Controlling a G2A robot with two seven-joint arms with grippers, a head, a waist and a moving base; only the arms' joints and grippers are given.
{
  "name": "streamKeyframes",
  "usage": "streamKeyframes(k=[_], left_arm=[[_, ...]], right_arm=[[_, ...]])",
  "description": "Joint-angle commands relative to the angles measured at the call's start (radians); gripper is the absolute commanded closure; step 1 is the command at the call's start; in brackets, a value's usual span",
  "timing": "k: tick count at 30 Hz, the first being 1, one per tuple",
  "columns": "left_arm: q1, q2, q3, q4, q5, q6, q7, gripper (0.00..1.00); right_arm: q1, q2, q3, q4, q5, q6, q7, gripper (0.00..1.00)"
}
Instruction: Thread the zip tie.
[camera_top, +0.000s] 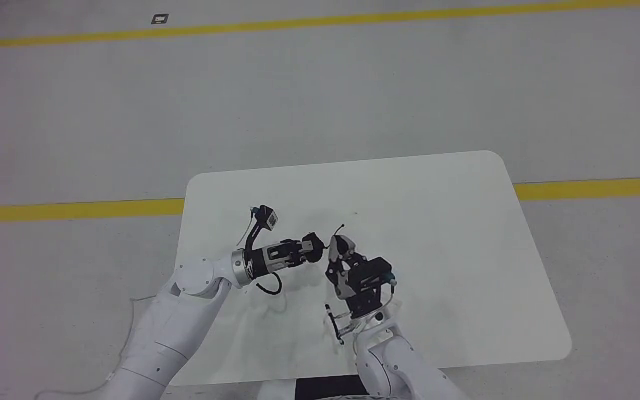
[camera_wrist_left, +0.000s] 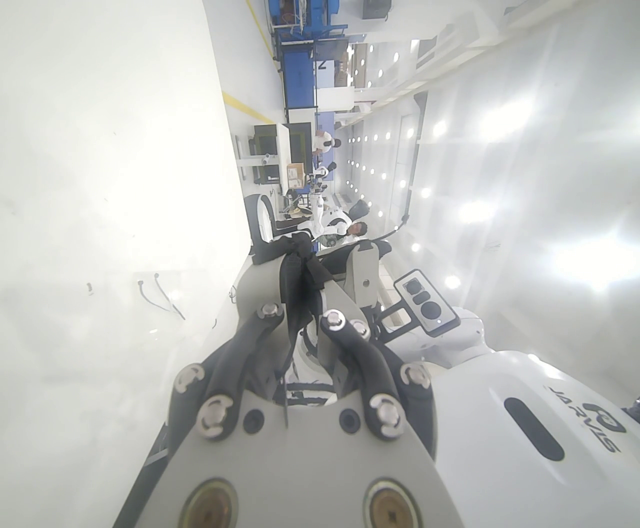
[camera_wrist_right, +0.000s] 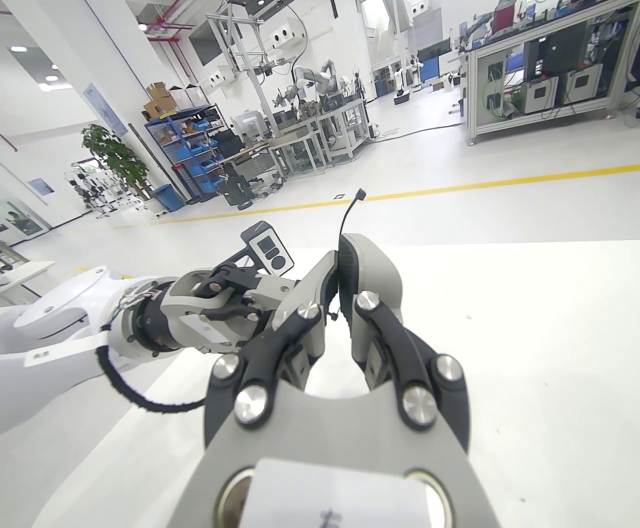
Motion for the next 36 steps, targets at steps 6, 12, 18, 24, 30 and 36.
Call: streamKeyframes(k=[6,12,18,24,30,36], left_arm=[[0.0,0.0,0.0,0.0,0.0,0.0,0.0,1.0],[0.0,0.0,0.0,0.0,0.0,0.0,0.0,1.0],[0.0,0.0,0.0,0.0,0.0,0.0,0.0,1.0],[0.0,0.0,0.0,0.0,0.0,0.0,0.0,1.0],[0.0,0.0,0.0,0.0,0.0,0.0,0.0,1.0],[0.0,0.0,0.0,0.0,0.0,0.0,0.0,1.0]], right_arm=[[-0.005,-0.002,0.001,0.0,0.016,-0.014,0.004,1.0],[-0.006,-0.003,-0.001,0.006,0.005,-0.011,0.012,1.0],[-0.007,-0.004,0.002,0.012,-0.001,-0.01,0.02,1.0],[-0.008,-0.005,0.002,0.018,-0.006,-0.01,0.027,1.0],[-0.009,-0.006,0.002,0.022,-0.012,-0.009,0.03,1.0],[-0.011,-0.007,0.002,0.024,-0.017,-0.009,0.029,1.0]])
